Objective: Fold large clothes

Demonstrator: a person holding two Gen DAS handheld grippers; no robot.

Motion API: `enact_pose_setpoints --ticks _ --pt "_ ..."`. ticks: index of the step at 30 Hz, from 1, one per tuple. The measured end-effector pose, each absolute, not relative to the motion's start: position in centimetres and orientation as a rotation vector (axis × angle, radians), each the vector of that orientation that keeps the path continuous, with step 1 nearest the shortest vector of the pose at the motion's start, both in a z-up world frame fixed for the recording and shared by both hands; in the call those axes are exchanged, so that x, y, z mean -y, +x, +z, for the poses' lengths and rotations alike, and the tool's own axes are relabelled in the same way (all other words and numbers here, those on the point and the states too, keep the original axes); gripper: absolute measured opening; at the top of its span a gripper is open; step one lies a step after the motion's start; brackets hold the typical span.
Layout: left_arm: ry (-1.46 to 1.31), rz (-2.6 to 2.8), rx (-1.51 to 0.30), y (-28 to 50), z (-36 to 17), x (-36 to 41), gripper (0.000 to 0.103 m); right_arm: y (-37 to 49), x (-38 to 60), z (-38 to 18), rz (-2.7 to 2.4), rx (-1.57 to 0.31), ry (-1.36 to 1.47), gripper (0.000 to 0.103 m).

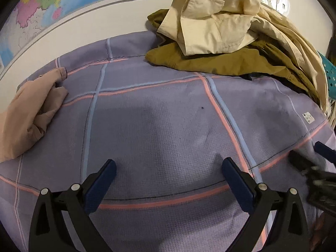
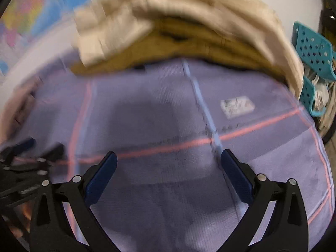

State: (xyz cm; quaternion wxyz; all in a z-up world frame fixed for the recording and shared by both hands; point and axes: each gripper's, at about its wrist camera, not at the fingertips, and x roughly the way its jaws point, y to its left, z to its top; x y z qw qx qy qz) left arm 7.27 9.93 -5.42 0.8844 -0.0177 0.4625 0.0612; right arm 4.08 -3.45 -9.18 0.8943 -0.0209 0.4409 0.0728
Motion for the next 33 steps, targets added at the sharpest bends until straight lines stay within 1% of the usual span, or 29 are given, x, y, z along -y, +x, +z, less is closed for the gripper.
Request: enact_pose_setpoints --ticks 33 --pt "-0.034 0.139 -0.964 7.13 -5.38 -9.69 0.098 4.32 3.29 -9.33 0.146 -0.923 -0.051 0.099"
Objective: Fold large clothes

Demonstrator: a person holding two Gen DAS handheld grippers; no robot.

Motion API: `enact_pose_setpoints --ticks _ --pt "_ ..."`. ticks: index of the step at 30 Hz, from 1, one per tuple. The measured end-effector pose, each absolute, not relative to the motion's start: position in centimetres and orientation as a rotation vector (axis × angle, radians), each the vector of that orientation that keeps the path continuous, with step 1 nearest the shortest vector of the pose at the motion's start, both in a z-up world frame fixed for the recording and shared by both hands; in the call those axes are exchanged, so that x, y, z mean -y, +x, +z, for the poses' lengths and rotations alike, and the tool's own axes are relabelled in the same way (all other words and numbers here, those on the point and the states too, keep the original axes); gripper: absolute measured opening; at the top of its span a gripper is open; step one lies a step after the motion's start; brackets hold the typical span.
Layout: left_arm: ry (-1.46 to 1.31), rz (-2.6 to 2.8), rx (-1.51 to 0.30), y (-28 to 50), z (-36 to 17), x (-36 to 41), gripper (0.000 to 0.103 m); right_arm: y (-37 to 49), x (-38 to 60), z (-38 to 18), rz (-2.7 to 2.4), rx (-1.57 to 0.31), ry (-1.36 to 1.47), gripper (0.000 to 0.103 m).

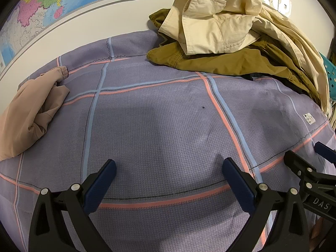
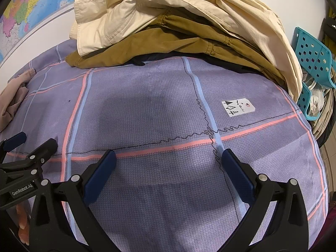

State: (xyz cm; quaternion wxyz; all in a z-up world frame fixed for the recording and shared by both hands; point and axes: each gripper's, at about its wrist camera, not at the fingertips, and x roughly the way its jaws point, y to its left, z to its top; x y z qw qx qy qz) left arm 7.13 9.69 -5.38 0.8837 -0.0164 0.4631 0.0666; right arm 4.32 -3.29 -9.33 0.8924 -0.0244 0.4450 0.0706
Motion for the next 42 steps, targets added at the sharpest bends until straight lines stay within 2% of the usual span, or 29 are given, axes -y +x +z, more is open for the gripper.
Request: enact_pose_setpoints --ticks 42 --pt "-0.035 0.137 -0.966 7.21 -5.34 -9.67 0.098 4.31 3.51 -9.02 0.151 -0.921 -0.031 0.099"
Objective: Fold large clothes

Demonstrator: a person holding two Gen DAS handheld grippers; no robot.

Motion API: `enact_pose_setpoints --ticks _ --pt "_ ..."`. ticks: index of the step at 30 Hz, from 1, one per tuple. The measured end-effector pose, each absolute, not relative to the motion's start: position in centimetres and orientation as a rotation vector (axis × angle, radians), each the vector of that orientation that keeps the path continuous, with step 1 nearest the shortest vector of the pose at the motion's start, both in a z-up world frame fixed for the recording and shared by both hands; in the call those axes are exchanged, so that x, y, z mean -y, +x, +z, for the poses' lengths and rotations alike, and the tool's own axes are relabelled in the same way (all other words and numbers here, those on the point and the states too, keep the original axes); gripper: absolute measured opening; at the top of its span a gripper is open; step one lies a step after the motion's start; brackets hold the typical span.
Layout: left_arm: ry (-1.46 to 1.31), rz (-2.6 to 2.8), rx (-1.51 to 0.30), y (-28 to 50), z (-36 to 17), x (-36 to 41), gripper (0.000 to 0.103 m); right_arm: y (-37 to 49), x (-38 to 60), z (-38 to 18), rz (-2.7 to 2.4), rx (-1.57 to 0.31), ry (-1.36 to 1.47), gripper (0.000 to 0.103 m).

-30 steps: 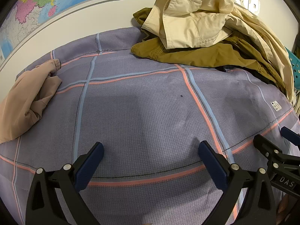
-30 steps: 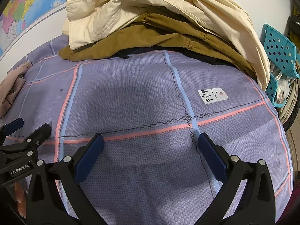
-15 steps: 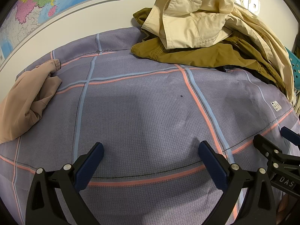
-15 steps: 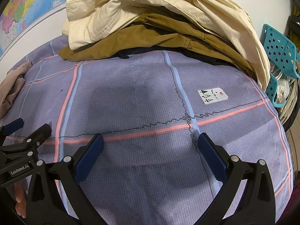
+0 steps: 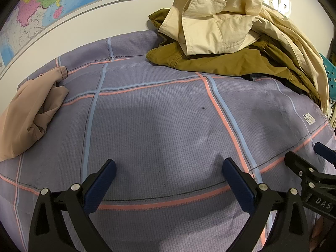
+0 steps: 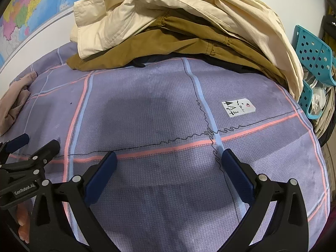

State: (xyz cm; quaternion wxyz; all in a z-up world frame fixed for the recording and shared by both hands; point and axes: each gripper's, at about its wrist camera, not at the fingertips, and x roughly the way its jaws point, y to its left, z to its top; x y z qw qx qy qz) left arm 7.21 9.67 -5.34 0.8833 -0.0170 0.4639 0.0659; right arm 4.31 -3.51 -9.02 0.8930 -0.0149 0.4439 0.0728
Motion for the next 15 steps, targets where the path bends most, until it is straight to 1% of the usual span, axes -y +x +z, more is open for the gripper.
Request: enact_pose_setpoints --ticks 15 --pt "-0.026 0.135 -0.963 7.21 -5.27 -9.62 0.098 3.64 3.84 -8.74 0.179 -0.908 0.008 0.098"
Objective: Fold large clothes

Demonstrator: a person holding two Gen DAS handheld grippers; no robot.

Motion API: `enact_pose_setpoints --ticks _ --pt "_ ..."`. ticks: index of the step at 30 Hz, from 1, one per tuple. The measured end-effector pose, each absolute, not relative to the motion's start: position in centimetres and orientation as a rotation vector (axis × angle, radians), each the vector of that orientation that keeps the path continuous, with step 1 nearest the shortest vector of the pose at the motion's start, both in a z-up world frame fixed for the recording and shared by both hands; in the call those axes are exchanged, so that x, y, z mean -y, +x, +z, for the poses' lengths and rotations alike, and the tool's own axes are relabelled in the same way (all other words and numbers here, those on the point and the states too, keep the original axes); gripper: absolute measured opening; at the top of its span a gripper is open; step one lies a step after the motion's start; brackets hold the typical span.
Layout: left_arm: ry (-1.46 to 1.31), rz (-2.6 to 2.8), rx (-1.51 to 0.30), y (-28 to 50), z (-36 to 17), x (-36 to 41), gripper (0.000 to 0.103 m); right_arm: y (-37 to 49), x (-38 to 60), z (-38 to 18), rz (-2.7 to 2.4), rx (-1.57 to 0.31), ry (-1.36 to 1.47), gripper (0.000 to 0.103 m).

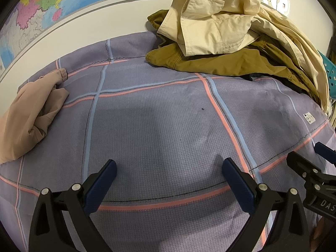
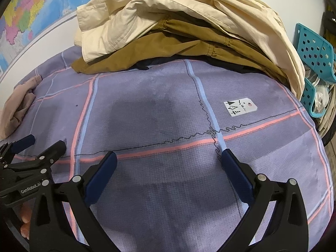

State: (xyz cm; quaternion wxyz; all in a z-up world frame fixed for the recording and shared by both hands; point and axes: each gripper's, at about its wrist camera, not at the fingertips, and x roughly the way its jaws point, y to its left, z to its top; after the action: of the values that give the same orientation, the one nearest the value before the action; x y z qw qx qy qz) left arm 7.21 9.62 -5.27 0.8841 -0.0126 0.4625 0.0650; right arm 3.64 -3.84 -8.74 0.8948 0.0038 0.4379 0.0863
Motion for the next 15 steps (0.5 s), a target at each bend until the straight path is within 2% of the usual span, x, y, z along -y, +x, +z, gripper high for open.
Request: enact_pose_setpoints --ticks 11,15 --pt "-0.029 0.132 -0.965 7.2 -5.1 -9.8 0.097 2.3 4.4 -7.2 0.209 -0.840 0.029 0.098" --pt "-0.028 0.123 -0.911 6.6 -4.0 -9.6 0.097 2.0 4.3 -6.3 0.218 -0.800 0.035 0.098"
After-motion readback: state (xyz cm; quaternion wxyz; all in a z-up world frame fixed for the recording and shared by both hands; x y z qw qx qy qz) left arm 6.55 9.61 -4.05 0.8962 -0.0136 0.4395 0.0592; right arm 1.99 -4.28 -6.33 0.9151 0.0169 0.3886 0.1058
